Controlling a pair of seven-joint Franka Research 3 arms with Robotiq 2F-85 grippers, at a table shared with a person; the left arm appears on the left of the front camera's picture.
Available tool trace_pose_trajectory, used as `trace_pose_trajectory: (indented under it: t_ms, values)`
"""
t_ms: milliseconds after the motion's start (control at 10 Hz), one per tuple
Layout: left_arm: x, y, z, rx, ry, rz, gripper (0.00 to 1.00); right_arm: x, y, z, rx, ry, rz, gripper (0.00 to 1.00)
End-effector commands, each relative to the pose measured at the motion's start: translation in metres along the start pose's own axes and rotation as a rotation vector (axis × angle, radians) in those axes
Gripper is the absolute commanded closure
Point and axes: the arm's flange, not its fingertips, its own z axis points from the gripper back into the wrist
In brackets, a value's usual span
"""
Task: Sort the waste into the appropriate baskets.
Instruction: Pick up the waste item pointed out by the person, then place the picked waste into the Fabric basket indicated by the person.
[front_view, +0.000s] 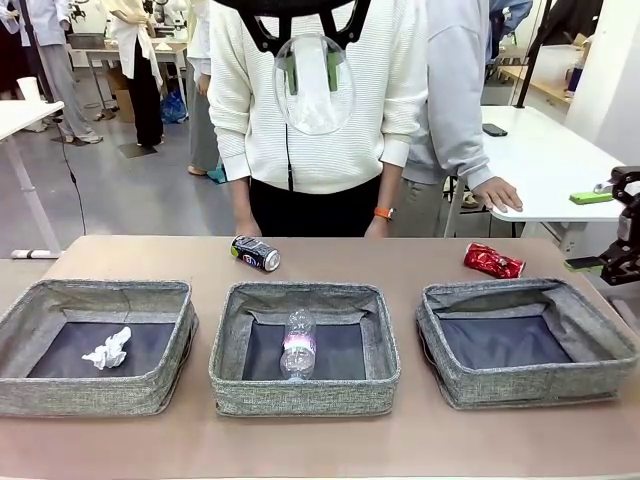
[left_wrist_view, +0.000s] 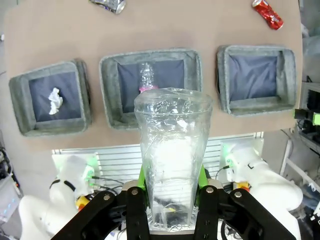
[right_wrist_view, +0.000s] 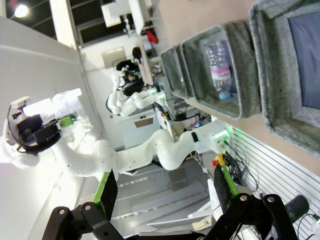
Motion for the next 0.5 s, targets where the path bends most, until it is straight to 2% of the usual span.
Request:
trace_pose_trajectory:
  t_ms: [0, 400]
  values:
    - [-0.0008, 0.0003, 0.0022, -0.012, 0.008, 0.001, 0.61, -0.0014, 0.0032, 0.0017, -0.004, 0.01, -0.017, 0.0]
    - [-0.0008, 0.0003, 0.0022, -0.012, 0.008, 0.001, 0.61, -0.0014, 0.0032, 0.0017, -0.004, 0.01, -0.017, 0.0]
